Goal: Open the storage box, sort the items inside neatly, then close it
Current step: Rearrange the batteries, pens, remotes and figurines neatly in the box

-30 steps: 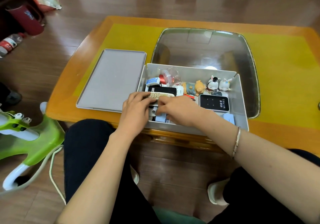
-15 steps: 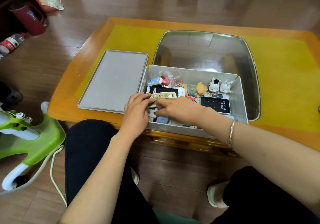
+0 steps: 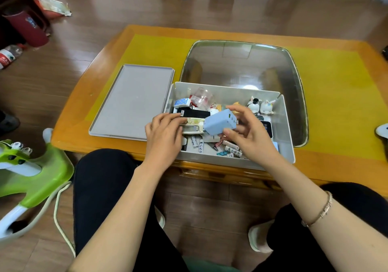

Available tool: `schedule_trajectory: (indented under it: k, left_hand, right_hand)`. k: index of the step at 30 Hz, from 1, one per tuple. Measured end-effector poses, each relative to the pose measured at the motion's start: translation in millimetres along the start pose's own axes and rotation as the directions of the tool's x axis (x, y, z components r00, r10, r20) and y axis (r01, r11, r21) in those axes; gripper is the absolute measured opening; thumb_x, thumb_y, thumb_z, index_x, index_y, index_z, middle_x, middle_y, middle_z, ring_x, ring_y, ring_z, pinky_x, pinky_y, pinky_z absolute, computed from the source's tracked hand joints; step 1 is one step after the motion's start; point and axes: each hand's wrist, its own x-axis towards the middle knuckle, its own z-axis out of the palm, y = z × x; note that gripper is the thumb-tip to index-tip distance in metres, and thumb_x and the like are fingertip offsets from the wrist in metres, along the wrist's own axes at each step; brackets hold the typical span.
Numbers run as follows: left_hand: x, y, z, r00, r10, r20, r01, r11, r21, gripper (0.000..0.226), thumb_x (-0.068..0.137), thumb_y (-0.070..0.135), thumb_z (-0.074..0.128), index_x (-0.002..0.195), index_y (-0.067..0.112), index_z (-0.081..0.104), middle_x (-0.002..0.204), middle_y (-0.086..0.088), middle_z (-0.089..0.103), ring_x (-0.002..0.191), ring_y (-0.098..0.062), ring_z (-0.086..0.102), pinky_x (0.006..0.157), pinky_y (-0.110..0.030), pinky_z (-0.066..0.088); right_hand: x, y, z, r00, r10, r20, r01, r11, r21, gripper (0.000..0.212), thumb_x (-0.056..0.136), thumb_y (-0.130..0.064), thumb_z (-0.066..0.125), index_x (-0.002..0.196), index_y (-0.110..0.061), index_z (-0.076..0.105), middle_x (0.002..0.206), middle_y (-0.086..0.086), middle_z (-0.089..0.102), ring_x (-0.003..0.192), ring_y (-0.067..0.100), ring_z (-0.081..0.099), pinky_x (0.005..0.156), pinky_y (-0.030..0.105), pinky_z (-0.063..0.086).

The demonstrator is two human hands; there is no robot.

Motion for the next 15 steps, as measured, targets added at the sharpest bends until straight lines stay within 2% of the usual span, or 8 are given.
schedule_trajectory:
  k: [2,3,5,7,9,12,15]
  left_hand:
    - [2,15,0,0.999,0.027,-0.044,-0.028,0.999,-0.037,0.028,0.096,0.025,0.052,0.123,0.023,0.06,0.125,0.006,0.059,0.12,-0.017,0.04,0.088,-0.027,0.021]
    - [4,23,1,0.998,0.057,-0.021,-0.058,0.996,-0.074,0.031,0.096,0.031,0.051,0.125,0.024,0.057,0.125,0.006,0.059,0.119,-0.016,0.041,0.089,-0.027,0.022]
    - [7,40,6,0.988,0.115,0.108,-0.09,0.973,-0.21,0.044,0.093,0.044,0.052,0.132,0.024,0.051,0.126,0.005,0.058,0.118,-0.014,0.044,0.094,-0.029,0.029]
    - [11,53,14,0.964,0.132,0.233,-0.041,0.933,-0.357,0.058,0.086,0.048,0.061,0.137,0.024,0.045,0.123,0.006,0.058,0.112,-0.011,0.049,0.094,-0.03,0.037]
    - [13,61,22,0.955,0.132,0.267,-0.007,0.907,-0.422,0.062,0.082,0.043,0.069,0.136,0.022,0.046,0.112,0.01,0.059,0.099,-0.005,0.054,0.087,-0.024,0.042]
    - [15,64,29,0.976,0.105,0.191,0.006,0.864,-0.503,0.054,0.081,0.027,0.075,0.129,0.015,0.054,0.091,0.022,0.053,0.082,0.007,0.054,0.075,-0.005,0.039]
    - [15,63,32,0.987,0.108,0.118,-0.033,0.861,-0.507,0.053,0.078,0.015,0.077,0.126,0.013,0.057,0.095,0.012,0.058,0.082,0.01,0.053,0.072,-0.002,0.038]
  right_hand:
    - [-6,2,-6,0.998,0.028,-0.064,-0.025,0.999,0.045,0.047,0.087,0.007,0.059,0.115,-0.028,0.049,0.114,0.014,0.057,0.097,0.016,0.068,0.069,0.026,0.058]
    - [-8,3,-9,0.995,0.044,-0.088,-0.039,0.997,0.062,0.044,0.086,0.006,0.06,0.114,-0.026,0.048,0.111,0.013,0.06,0.098,0.015,0.067,0.068,0.025,0.058]
    - [-12,5,-14,0.99,0.073,-0.123,-0.061,0.993,0.098,0.039,0.085,0.001,0.063,0.109,-0.025,0.048,0.106,0.008,0.063,0.098,0.014,0.067,0.073,0.025,0.058]
    - [-14,7,-19,0.984,0.094,-0.152,-0.076,0.989,0.123,0.037,0.082,-0.002,0.066,0.104,-0.025,0.047,0.104,0.002,0.065,0.098,0.012,0.066,0.081,0.028,0.057]
    - [-15,9,-23,0.98,0.109,-0.164,-0.089,0.988,0.124,0.037,0.08,-0.001,0.067,0.101,-0.023,0.047,0.104,-0.002,0.064,0.098,0.008,0.064,0.084,0.027,0.055]
    - [-15,14,-27,0.982,0.135,-0.134,-0.123,0.988,0.095,0.041,0.079,0.006,0.067,0.099,-0.022,0.045,0.105,-0.003,0.064,0.097,0.005,0.065,0.079,0.024,0.055]
    - [-14,18,-29,0.986,0.12,-0.113,-0.127,0.99,-0.055,0.046,0.078,0.007,0.07,0.098,-0.025,0.045,0.107,-0.009,0.064,0.104,0.004,0.062,0.074,0.018,0.053]
